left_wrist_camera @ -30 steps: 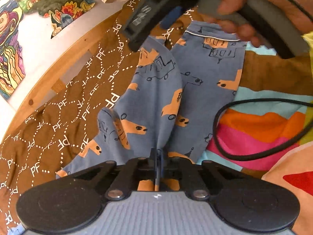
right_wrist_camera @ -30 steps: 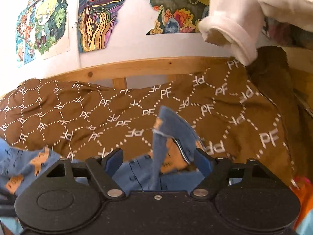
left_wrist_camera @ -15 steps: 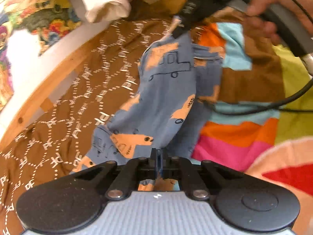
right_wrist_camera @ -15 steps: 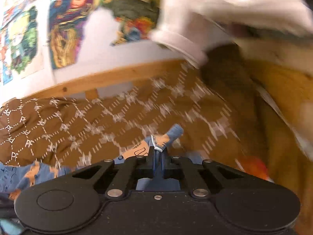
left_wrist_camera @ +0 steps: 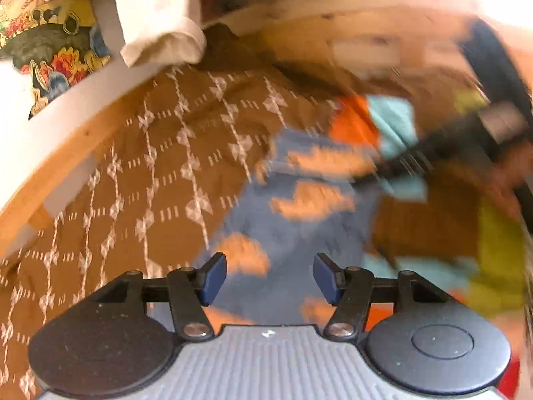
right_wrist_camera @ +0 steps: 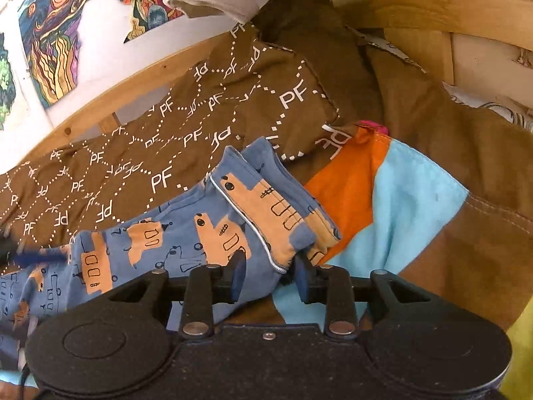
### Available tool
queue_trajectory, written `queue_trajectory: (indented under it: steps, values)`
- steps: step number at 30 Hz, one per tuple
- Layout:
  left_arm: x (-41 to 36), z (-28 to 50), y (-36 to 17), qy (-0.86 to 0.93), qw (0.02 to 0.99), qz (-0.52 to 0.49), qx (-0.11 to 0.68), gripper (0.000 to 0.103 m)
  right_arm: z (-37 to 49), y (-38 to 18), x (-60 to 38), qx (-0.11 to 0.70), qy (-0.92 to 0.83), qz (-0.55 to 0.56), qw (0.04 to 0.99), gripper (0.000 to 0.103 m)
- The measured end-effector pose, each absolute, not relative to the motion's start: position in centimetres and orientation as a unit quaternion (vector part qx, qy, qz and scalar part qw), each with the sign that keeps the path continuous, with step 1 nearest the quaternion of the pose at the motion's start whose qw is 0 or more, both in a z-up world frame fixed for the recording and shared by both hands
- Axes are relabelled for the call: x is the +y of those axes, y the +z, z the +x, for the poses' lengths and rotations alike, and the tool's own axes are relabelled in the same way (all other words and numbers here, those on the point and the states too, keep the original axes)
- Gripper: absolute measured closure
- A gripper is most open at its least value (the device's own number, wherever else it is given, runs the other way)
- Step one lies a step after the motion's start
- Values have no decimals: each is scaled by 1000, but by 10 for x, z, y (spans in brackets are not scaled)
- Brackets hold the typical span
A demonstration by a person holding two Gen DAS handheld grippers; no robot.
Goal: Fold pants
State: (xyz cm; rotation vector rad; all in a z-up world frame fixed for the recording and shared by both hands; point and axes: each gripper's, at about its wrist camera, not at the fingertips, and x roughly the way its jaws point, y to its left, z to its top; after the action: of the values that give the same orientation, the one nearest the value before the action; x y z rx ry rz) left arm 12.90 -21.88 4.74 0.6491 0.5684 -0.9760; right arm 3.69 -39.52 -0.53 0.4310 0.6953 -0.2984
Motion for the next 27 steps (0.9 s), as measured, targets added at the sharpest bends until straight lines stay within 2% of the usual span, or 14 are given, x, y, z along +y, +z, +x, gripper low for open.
queue_trajectory:
  steps: [4,8,11,12,13,16,18,27]
  values:
    - [-266,167,48,-467,804,262,259,39,35,-4,-394,321,-138,198,916,66]
    - [-307,201,34,-479,792,241,293,43,30,-5,-398,305,-143,192,922,64]
    - [-321,213,23,-487,780,231,317,67,27,-8,-404,299,-142,206,921,68]
    - [-324,213,21,-490,777,230,322,79,27,-9,-406,299,-142,209,920,70]
    - [-326,212,19,-493,773,231,326,87,27,-9,-407,299,-143,211,920,75]
    - [-329,205,19,-499,771,236,318,92,26,-9,-409,296,-146,213,920,90]
    - [-330,201,23,-503,775,232,305,94,25,-9,-409,296,-151,212,919,94]
    - [-351,194,27,-498,784,255,269,94,20,-5,-403,288,-182,181,923,96]
